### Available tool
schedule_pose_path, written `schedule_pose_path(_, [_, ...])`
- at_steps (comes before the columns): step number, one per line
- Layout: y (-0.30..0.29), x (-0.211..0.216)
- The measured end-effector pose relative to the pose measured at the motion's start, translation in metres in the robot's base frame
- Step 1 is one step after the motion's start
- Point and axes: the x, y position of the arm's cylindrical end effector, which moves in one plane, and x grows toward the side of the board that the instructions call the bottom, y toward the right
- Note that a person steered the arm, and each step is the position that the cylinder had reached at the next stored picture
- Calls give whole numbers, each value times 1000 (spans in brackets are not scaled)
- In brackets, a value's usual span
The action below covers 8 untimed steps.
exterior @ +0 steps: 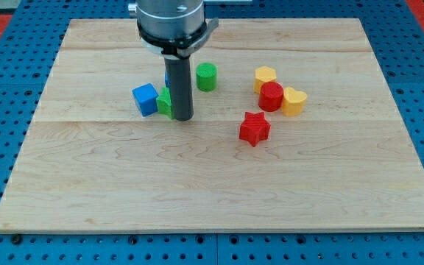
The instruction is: Slide the green circle into the green star
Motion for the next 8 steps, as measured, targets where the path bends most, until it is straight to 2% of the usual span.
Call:
schedule_pose_path(1, [46,-3])
schedule_pose_path(2, [63,-53])
schedule_pose_path(3, [102,-85])
schedule_pose_path(4, [52,-89])
schedule_pose_path(5, [-20,-63])
schedule_pose_path(6, [-62,-51])
schedule_pose_path(7, [-23,-101])
schedule_pose_path(8, [-79,-96])
